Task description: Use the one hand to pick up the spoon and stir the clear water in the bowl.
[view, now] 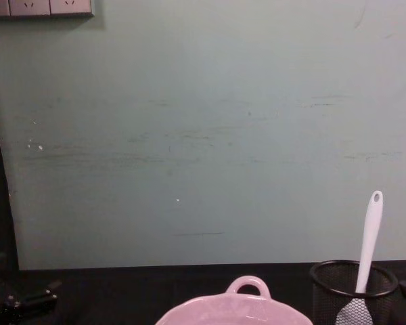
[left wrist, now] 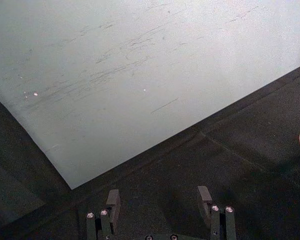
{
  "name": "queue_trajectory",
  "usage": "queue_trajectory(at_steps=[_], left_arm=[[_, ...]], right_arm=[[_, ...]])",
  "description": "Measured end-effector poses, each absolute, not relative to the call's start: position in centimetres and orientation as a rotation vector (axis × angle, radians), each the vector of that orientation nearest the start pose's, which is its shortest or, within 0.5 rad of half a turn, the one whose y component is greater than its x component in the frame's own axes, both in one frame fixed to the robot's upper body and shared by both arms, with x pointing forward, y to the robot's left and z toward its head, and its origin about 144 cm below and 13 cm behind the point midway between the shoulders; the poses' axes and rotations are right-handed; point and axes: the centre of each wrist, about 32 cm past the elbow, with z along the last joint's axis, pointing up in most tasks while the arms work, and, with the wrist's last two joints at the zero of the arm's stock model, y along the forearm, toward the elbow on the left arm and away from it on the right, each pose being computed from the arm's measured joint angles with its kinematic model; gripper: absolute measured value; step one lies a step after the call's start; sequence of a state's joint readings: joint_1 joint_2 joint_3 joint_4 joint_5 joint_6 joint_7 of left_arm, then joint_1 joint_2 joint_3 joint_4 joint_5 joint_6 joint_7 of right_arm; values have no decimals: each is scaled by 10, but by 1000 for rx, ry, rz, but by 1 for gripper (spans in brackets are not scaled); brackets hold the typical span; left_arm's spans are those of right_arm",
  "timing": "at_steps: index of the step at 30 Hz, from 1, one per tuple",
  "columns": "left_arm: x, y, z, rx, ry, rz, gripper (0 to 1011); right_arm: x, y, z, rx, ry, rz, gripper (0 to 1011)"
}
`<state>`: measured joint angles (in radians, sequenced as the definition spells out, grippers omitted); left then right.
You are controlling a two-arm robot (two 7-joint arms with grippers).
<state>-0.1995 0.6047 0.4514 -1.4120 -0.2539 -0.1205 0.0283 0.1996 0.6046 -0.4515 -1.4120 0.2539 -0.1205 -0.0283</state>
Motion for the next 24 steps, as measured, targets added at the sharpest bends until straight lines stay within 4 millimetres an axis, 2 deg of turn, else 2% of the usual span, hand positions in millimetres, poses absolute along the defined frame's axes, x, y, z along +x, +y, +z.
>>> queue_trajectory(at_steps=[24], left_arm=[[489, 310, 1140, 304, -285, 1248, 1011]], right_arm=[[489, -310, 1140, -304, -285, -1248, 1003]])
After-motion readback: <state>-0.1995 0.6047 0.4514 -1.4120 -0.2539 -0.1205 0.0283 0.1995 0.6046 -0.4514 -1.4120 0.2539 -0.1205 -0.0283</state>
